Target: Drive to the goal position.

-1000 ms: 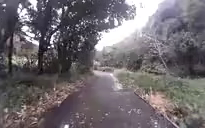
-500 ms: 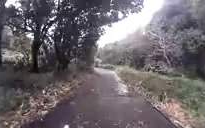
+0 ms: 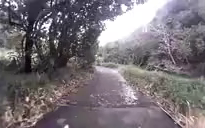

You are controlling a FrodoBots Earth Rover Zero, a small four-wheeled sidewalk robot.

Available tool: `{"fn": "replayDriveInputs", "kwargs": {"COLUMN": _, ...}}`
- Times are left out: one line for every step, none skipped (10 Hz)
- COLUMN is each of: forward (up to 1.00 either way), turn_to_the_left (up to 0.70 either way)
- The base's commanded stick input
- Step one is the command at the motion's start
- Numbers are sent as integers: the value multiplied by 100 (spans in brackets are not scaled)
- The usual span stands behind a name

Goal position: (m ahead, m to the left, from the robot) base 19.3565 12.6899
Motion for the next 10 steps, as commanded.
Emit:
{"fn": "replayDriveInputs", "kwargs": {"forward": 96, "turn_to_the_left": -30}}
{"fn": "replayDriveInputs", "kwargs": {"forward": 96, "turn_to_the_left": 0}}
{"fn": "replayDriveInputs", "kwargs": {"forward": 96, "turn_to_the_left": 0}}
{"fn": "replayDriveInputs", "kwargs": {"forward": 96, "turn_to_the_left": 0}}
{"fn": "replayDriveInputs", "kwargs": {"forward": 96, "turn_to_the_left": -27}}
{"fn": "replayDriveInputs", "kwargs": {"forward": 96, "turn_to_the_left": -35}}
{"fn": "replayDriveInputs", "kwargs": {"forward": 96, "turn_to_the_left": -5}}
{"fn": "replayDriveInputs", "kwargs": {"forward": 96, "turn_to_the_left": -2}}
{"fn": "replayDriveInputs", "kwargs": {"forward": 96, "turn_to_the_left": -1}}
{"fn": "replayDriveInputs", "kwargs": {"forward": 96, "turn_to_the_left": -2}}
